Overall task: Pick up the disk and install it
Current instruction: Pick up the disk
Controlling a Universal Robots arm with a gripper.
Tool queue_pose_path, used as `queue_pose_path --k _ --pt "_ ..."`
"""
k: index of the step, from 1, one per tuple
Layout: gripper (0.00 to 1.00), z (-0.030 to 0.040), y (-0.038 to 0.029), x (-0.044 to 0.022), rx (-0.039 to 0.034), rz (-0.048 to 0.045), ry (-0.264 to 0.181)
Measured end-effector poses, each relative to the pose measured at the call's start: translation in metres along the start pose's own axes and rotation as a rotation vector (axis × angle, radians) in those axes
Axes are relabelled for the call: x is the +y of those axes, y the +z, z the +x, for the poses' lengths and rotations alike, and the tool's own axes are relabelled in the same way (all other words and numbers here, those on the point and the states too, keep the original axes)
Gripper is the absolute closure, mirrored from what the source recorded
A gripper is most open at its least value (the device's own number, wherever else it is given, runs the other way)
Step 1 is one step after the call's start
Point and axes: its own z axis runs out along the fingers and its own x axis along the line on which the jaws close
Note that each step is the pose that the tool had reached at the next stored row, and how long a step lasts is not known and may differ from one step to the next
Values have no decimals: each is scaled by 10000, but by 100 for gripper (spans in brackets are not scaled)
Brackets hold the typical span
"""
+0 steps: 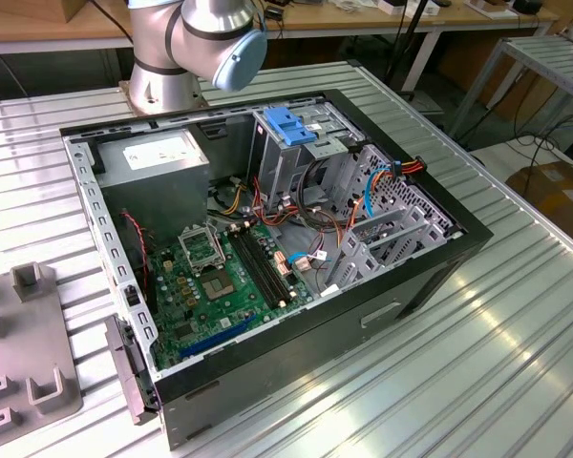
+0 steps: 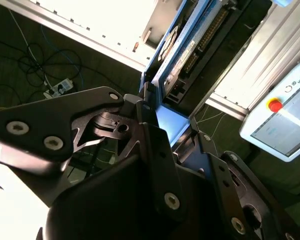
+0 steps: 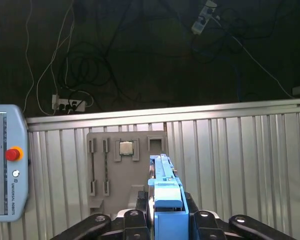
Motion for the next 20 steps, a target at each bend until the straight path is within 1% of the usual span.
queue_pose_path --k 1,3,4,5,7,8,13,16,20 --pt "63 -1 0 -20 -3 0 0" --pt "63 -6 -1 -84 -4 -2 1" --pt "63 -9 -1 -134 -4 -2 0" --pt "63 -14 -3 -198 -3 -4 1" --pt "63 -18 -1 -274 -4 -3 1" --pt "63 -20 -2 -329 -3 -3 1" --pt "63 -31 0 -496 -4 -3 0" --pt "63 -33 3 -546 -4 -3 0" --pt "63 -36 4 -590 -4 -3 1"
